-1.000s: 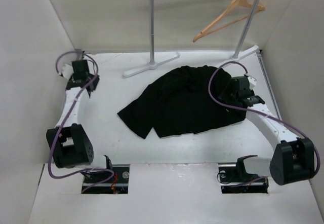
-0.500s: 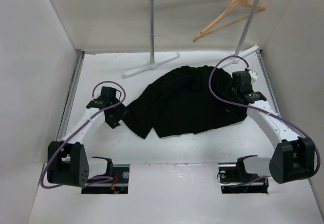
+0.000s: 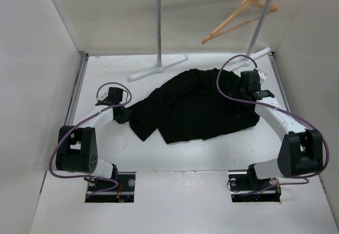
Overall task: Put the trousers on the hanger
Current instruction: Flatten out the trousers at the center of the board.
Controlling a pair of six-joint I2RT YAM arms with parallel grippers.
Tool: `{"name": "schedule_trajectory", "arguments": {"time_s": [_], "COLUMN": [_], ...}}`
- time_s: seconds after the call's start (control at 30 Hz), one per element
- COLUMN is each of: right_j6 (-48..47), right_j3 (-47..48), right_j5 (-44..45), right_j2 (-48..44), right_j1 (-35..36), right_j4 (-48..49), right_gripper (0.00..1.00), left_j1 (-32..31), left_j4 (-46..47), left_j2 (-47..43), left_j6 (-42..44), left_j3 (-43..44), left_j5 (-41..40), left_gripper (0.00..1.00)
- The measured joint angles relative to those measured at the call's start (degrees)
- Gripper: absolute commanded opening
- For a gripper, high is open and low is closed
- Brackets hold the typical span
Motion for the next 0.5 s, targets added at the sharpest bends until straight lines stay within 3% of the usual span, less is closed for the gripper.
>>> {"name": "schedule_trajectory", "arguments": {"time_s": [0.17, 0.33, 0.5], "right_j6": [0.02, -0.09, -0.04], "right_j3": [2.14, 4.42, 5.86], "right_j5": [-0.72, -0.76, 0.28], "right_j2": [8.41, 14.01, 13.46], "right_j1": [-1.22, -2.21, -3.06], "right_j4": [0.85, 2.86, 5.90], "right_gripper": [0.52, 0.18, 0.08], "left_j1": [7.06, 12.20, 19.15], "left_j4": [1.27, 2.73, 1.97], "left_j2": [0.00, 0.15, 1.46], "left_j6": [-0.13, -0.39, -0.94], "left_j3": [5.25, 10.01, 14.67], "left_j5": [-1.55, -2.16, -2.75], "left_gripper": [0.00, 0.00, 0.00]}}
